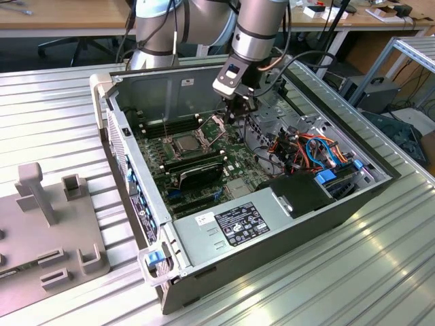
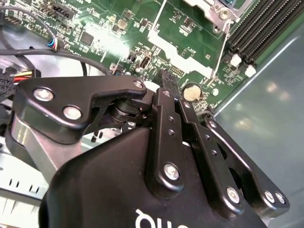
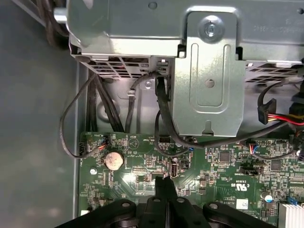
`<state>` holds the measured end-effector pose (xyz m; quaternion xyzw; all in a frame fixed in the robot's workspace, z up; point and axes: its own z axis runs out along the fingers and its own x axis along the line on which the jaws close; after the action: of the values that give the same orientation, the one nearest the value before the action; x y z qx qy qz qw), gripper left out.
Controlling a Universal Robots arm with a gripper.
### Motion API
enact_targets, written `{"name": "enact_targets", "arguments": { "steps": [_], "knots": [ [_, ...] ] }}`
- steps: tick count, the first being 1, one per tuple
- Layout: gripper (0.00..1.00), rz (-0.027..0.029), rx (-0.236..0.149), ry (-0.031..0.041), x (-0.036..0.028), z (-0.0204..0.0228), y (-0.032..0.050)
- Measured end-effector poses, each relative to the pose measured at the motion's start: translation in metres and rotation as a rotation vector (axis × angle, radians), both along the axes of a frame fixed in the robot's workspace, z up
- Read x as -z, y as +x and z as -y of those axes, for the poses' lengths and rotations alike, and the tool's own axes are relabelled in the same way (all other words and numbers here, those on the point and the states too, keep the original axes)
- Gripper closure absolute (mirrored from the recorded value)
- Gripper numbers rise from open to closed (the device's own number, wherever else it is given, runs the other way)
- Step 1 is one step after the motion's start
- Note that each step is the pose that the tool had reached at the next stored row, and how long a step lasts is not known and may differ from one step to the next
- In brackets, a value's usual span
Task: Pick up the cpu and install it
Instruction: 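Close the cpu cover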
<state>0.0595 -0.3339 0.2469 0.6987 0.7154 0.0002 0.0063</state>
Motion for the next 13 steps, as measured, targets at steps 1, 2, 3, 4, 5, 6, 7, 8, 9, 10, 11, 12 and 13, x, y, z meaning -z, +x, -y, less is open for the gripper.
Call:
{"name": "enact_targets", "arguments": {
  "steps": [1, 2, 3, 4, 5, 6, 7, 8, 9, 10, 11, 12, 13],
  "knots": [
    [0.89, -0.0009, 0.0, -0.0002, 0.0017, 0.0, 0.0],
    [0.89, -0.0021, 0.0, -0.0001, 0.003, 0.0, 0.0],
    [0.89, -0.0032, 0.0, -0.0001, 0.0037, 0.0, 0.0],
    [0.89, -0.0034, 0.0, -0.0002, 0.0039, 0.0001, 0.0],
    [0.89, -0.0036, 0.0, -0.0003, 0.0042, 0.0, -0.0002],
    [0.89, -0.0036, 0.0, -0.0002, 0.0043, 0.0, -0.0006],
    [0.89, -0.0035, 0.0, -0.0002, 0.0043, 0.0, -0.0013],
    [0.89, -0.0035, 0.0, -0.0001, 0.0044, 0.0, -0.0025],
    [0.89, -0.0035, 0.0, -0.0001, 0.0044, 0.0, -0.0038],
    [0.89, -0.0035, 0.0, -0.0002, 0.0044, 0.0, -0.0062],
    [0.89, -0.0036, 0.0, -0.0001, 0.0044, 0.0001, -0.0076],
    [0.89, -0.0035, 0.0, -0.0001, 0.0044, 0.0001, -0.0077],
    [0.89, -0.0035, 0.0, -0.0002, 0.0044, 0.0, -0.0079]
  ]
}}
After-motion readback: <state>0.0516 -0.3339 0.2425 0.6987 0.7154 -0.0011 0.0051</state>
